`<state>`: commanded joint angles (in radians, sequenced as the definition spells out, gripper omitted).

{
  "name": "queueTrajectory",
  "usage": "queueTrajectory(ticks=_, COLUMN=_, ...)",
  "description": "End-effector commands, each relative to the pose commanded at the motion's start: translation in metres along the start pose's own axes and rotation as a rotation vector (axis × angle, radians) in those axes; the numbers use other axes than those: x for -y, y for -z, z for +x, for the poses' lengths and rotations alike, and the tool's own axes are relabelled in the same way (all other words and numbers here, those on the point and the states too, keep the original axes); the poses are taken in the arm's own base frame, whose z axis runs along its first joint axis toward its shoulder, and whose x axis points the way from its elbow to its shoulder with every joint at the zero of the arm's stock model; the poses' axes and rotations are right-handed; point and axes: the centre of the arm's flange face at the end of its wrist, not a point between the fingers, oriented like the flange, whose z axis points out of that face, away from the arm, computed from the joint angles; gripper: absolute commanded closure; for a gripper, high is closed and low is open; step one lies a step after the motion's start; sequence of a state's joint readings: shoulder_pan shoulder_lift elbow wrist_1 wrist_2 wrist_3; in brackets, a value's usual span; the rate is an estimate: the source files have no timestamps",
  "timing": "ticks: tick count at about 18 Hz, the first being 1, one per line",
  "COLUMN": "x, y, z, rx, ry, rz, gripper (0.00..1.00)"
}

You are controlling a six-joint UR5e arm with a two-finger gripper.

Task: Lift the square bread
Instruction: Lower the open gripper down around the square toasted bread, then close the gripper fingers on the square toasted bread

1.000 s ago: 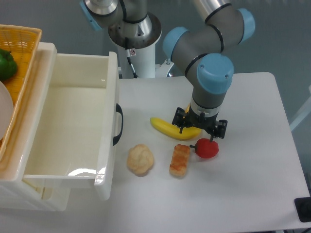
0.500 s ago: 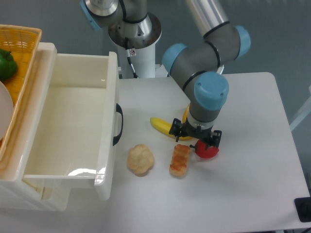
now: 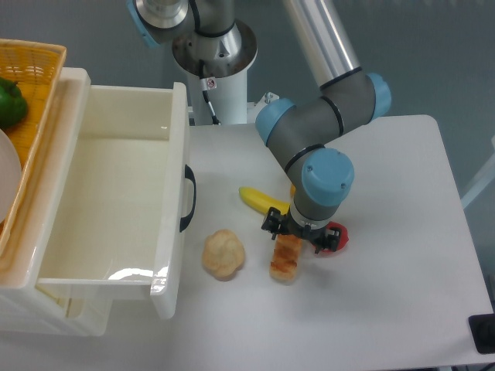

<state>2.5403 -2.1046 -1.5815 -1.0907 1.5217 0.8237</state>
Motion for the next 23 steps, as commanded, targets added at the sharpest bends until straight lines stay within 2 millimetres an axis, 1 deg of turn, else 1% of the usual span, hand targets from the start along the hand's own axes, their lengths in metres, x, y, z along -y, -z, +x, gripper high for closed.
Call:
queueTrajectory(ticks=3, x=-0.001, y=-0.005, z=0.002, rx=-0.014, ry=0.002, rz=-0.001, gripper=0.0)
queueTrajectory(ticks=5, x=0.0, y=-0.013, z=0.002, rx=-0.028, ry=0.001, rz=-0.003, gripper=0.0)
queueTrajectory(ticks=8, x=0.0, y=-0.014, z=0.002, rx=-0.032, ry=0.004, rz=-0.002, gripper=0.0)
queueTrajectory(ticks=11, x=0.001, y=-0.021, z=0.004, rx=-0.05, ry=0.004, rz=0.0, gripper=0.0)
queueTrajectory(ticks=14, x=0.002, y=-0.023, z=0.006, rx=-0.051, ry=0.0, rz=-0.004, gripper=0.0)
queueTrajectory(ticks=16, x=0.003, y=-0.029, z=0.007, rx=-0.058, ry=0.002, rz=-0.011, gripper=0.0)
queueTrajectory(ticks=18, x=0.005, y=-0.029, z=0.009, rx=-0.057, ry=0.011, rz=-0.013, gripper=0.0)
queueTrajectory(ticks=19, x=0.005, y=-0.029, z=0.009, rx=-0.057, ry=0.011, rz=-0.013, gripper=0.02)
queueTrajectory(ticks=20, x=0.005, y=-0.03, z=0.008, rx=-0.058, ry=0.011, rz=-0.014, gripper=0.1)
queueTrajectory(ticks=21, x=0.005, y=-0.029, z=0.008, rx=-0.055, ry=0.014, rz=-0.014, gripper=0.26)
queueTrajectory(ticks=22, x=0.006, y=-0.03, z=0.009, rx=-0.056, ry=0.022, rz=-0.015, gripper=0.38)
queueTrajectory(ticks=23, x=0.006, y=-0.03, z=0.009, rx=-0.056, ry=0.034, rz=-0.016, gripper=0.44)
